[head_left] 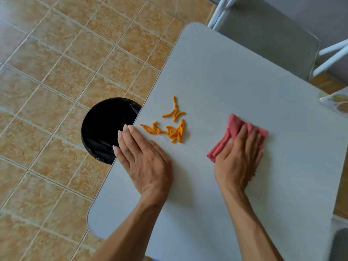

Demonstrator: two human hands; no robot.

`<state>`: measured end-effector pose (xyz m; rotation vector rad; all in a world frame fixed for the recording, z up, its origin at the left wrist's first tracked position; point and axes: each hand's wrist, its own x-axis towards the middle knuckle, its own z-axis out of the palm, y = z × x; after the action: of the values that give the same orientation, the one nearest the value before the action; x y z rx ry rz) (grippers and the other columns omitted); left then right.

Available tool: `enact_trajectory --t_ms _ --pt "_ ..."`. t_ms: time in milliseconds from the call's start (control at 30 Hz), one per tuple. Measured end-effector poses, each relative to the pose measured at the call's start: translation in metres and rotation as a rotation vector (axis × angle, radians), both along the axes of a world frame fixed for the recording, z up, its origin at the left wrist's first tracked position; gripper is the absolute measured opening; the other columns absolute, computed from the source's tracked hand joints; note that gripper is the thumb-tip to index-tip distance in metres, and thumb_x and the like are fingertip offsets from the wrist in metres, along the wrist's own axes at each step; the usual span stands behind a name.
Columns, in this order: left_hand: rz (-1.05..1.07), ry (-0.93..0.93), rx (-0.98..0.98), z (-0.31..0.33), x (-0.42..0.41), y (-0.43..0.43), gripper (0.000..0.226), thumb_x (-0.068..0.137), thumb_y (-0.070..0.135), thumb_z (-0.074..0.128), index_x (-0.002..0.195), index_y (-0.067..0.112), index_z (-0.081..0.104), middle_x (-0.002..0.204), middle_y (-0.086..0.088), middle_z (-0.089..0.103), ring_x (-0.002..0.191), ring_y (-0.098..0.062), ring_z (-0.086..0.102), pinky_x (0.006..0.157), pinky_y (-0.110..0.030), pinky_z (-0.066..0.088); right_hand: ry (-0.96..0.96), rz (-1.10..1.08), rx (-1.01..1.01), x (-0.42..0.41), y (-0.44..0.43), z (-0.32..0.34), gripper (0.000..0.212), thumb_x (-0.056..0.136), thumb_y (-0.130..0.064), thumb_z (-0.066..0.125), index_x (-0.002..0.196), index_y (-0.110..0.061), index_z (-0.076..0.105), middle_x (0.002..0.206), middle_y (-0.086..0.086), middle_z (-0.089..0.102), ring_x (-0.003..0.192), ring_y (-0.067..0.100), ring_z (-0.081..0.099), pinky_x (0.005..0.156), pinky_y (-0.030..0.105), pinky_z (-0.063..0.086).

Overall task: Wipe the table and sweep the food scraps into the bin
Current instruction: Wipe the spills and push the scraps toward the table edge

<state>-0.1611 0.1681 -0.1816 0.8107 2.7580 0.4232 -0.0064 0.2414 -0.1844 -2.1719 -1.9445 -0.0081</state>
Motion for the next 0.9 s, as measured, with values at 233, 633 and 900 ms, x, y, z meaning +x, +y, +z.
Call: enact_trajectory --t_ms 233,633,900 --pt "-0.021 -0.036 0.000 0.003 -0.003 0.000 0.062 0.102 0.027 0.028 0.156 0.002 0.010 0.164 -0.014 0.015 0.153 -0.030 0.008 0.124 -0.050 0.002 0.027 0.140 -0.045 -0.070 -0.042 0.002 0.056 0.103 -0.028 0.032 0.153 -0.005 0.039 0.163 0.020 0.032 0.152 0.038 0.026 0.125 0.052 0.018" --pt "-0.066 -0.031 0.002 0.006 -0.007 -0.004 0.061 0.102 0.028 0.029 0.154 0.000 0.016 0.160 -0.017 0.024 0.150 -0.032 0.019 0.123 -0.051 0.009 0.029 -0.214 0.037 -0.037 -0.103 0.000 0.052 0.104 -0.024 0.040 0.151 -0.003 0.042 0.159 0.024 0.035 0.150 0.042 0.031 0.122 0.055 0.026" --pt "-0.086 0.006 -0.012 0.004 -0.006 -0.004 0.062 0.101 0.030 0.026 0.155 0.000 0.013 0.161 -0.017 0.020 0.150 -0.033 0.015 0.122 -0.052 0.008 -0.095 0.344 -0.065 0.028 -0.063 0.003 0.054 0.107 -0.035 0.031 0.157 -0.013 0.035 0.164 0.015 0.031 0.154 0.033 0.023 0.124 0.052 0.022"
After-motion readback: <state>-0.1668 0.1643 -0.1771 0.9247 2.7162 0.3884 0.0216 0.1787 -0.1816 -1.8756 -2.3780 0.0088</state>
